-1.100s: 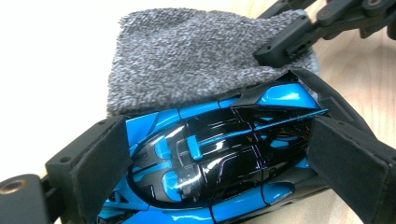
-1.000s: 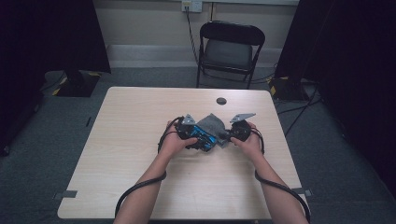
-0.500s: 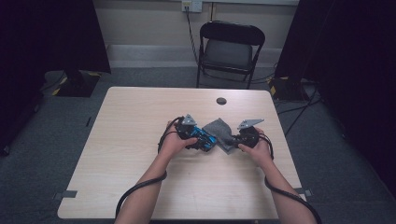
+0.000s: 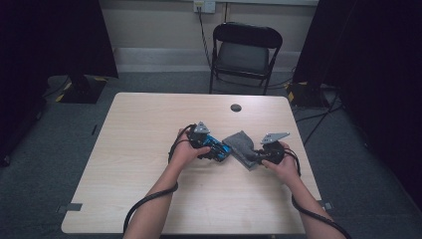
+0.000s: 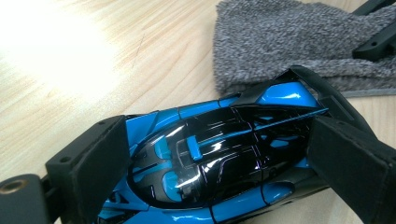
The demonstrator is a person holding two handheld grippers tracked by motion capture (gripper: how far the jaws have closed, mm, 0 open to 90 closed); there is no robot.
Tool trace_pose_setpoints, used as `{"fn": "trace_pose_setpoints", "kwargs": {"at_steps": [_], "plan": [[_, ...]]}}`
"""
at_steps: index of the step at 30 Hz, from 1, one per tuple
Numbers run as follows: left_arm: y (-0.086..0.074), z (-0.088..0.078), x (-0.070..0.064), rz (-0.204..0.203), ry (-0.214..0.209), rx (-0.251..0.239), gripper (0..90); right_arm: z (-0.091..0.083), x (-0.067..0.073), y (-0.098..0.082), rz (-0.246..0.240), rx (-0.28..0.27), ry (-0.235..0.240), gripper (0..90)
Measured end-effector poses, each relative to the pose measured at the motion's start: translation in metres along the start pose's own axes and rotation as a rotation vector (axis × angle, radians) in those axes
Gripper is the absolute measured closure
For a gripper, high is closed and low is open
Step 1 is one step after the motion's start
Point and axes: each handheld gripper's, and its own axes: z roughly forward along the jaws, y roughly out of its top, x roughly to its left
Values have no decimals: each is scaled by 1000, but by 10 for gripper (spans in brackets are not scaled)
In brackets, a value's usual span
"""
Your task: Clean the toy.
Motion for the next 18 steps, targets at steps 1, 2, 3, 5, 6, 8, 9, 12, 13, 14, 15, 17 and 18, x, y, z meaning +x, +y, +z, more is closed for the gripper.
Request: {"fn": "trace_pose_setpoints", "kwargs": {"at_steps": [1,2,3,5,6,8,9,12,13,14,15,17,18], "plan": [[0,0,0,0,0,0,58,-2,0,-1,2,2,-2,723],[0,0,0,1,0,1,58,-3,0,-2,0,4,1,723],[0,0,0,1,0,1,58,-3,0,-2,0,4,1,723],[0,0,0,0,0,-1,58,-7,0,-4,0,11,0,723],[0,0,0,1,1,-5,58,-10,-1,-7,3,12,3,723],[0,0,0,1,1,-1,58,-12,-1,-9,4,12,4,722],[0,0,0,1,1,0,57,-14,-1,-11,8,15,3,723],[0,0,0,2,1,-1,58,-19,-1,-14,16,16,5,723],[0,0,0,2,1,-2,58,-20,-1,-15,18,18,7,723],[0,0,0,2,1,-2,58,-21,-1,-16,18,18,7,723],[0,0,0,2,1,-2,58,-23,-1,-17,21,19,7,723],[0,0,0,2,1,-2,58,-24,-1,-19,25,17,9,723],[0,0,0,2,1,-1,58,-27,-1,-21,26,20,9,723]]}}
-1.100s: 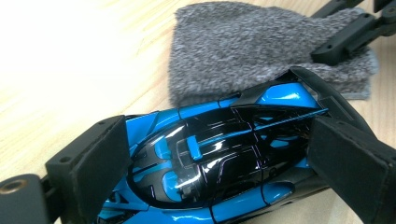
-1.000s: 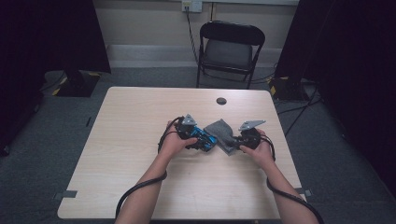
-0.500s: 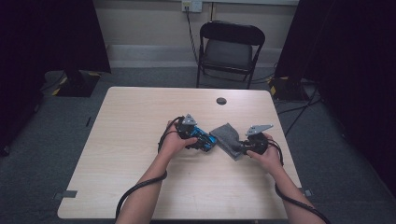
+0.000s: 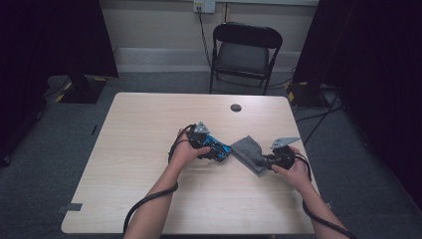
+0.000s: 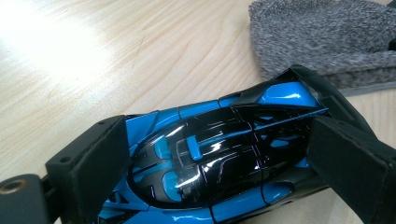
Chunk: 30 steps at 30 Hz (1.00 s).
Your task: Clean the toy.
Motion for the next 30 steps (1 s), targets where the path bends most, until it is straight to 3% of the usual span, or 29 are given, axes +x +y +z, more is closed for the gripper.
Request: {"fn": "trace_pose_setpoints", "kwargs": {"at_steps": [7,13,14,17,20,24,30], "plan": [[0,0,0,0,0,1,57,-14,-2,-8,12,3,-6,723],[0,0,0,0,0,2,57,-26,-6,-9,45,-41,-29,725],[0,0,0,-1,-1,0,57,-33,-9,-7,65,-76,-34,725],[0,0,0,0,0,-2,57,-37,-12,0,85,-113,-68,726],[0,0,0,-1,0,-1,58,-37,-15,4,105,-132,-91,726],[0,0,0,-2,0,-6,58,-23,-22,22,136,-167,-139,725],[-1,0,-1,1,4,-7,56,0,-26,47,139,-167,-132,724]]}}
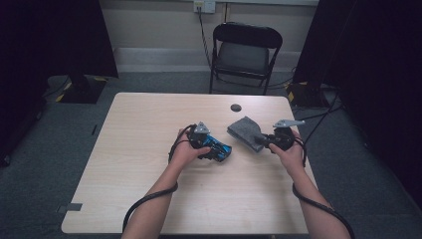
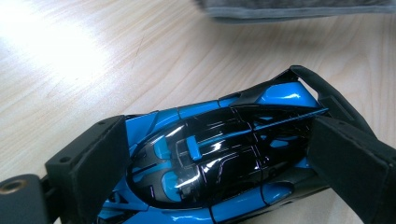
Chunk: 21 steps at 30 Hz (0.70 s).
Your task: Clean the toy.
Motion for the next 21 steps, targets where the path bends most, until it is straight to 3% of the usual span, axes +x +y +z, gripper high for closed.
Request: {"fn": "trace_pose_setpoints", "kwargs": {"at_steps": [6,14,21], "plan": [[0,0,0,-1,-1,-3,56,28,8,19,-35,20,5,723],[0,0,0,-4,-1,-3,56,58,20,29,-73,45,26,723],[-1,0,0,-2,0,-12,56,81,24,33,-77,52,44,722]]}}
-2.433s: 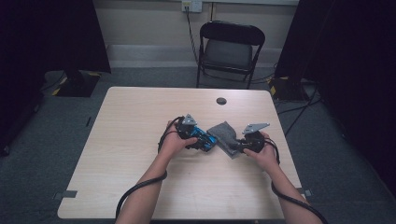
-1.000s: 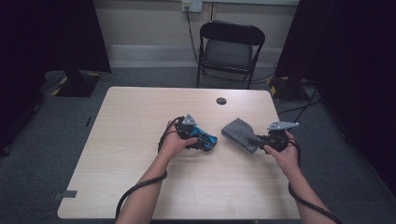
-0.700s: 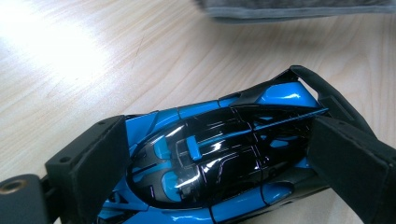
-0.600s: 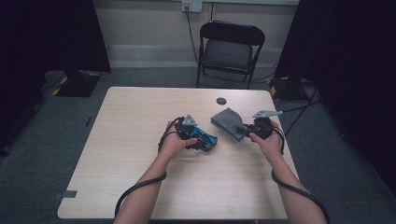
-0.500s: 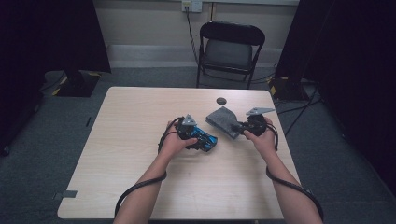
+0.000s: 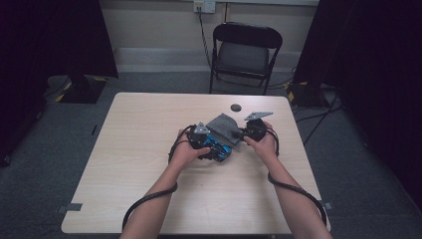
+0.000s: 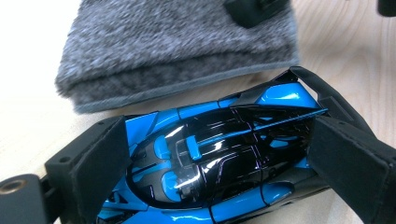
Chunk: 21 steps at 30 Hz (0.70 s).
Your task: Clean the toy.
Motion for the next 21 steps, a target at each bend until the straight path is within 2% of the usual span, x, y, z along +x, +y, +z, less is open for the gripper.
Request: {"fn": "trace_pose_setpoints", "kwargs": {"at_steps": [6,14,21], "plan": [[-2,0,-1,-1,-5,-17,56,17,3,5,-15,16,7,721],[-2,0,0,-1,-4,-18,57,37,17,6,-44,49,20,720],[-3,0,-1,-3,-7,-22,57,40,19,4,-72,64,24,720]]}}
